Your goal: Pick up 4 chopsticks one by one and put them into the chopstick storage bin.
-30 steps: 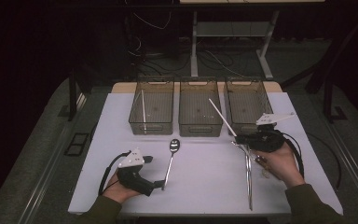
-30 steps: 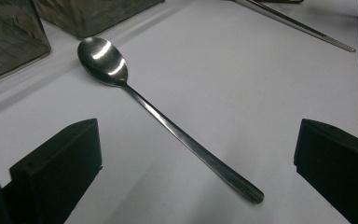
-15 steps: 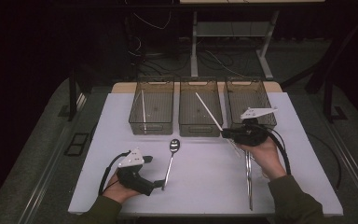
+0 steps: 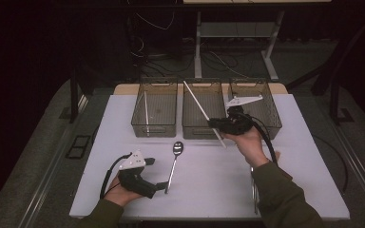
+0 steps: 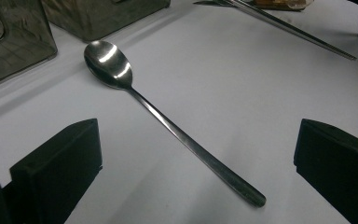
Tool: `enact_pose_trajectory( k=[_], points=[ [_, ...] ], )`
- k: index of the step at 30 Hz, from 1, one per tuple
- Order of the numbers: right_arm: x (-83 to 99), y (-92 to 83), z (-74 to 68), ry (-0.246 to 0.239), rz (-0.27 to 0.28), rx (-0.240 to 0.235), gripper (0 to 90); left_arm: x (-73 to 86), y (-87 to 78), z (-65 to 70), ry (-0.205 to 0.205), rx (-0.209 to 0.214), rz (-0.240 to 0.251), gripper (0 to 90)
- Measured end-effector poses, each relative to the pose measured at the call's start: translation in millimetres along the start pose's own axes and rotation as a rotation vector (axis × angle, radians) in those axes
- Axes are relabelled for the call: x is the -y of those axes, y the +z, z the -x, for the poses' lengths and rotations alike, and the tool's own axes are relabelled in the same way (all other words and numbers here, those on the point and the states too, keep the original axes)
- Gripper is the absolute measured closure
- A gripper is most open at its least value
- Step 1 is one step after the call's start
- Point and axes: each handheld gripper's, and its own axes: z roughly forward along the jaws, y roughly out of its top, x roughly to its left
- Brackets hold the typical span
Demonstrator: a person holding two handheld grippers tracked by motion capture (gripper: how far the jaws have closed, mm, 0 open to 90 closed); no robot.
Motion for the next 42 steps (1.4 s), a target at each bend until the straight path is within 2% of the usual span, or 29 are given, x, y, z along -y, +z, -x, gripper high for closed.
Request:
enact_pose_trajectory(
  k=[8,14,19,23,33,42],
  points=[
    [-26.1,10.4,-6.6,0.006,0.027,0.011,84.5,-0.4,-0.9,-0.4,0.003,-0.004,-0.003,0.0],
    [-47.0,20.4,-11.8,0.027,0.041,0.016,84.5,-1.1,0.0,1.2,-0.003,-0.008,0.005,0.0],
    [-62.2,32.2,-21.1,-0.012,0.046,0.037,84.5,-1.4,-0.5,0.8,0.001,-0.007,0.008,0.0],
    [-73.2,41.0,-26.0,-0.016,0.047,0.041,84.4,-1.4,0.1,0.0,0.001,-0.005,0.007,0.0],
    [-89.6,67.4,-35.3,-0.024,0.044,0.051,84.5,-2.3,0.4,1.0,0.003,-0.001,0.006,0.0],
    [-94.9,103.4,-36.7,-0.009,0.019,0.062,84.5,-3.2,-0.6,0.4,0.007,0.005,0.013,0.0]
  ],
)
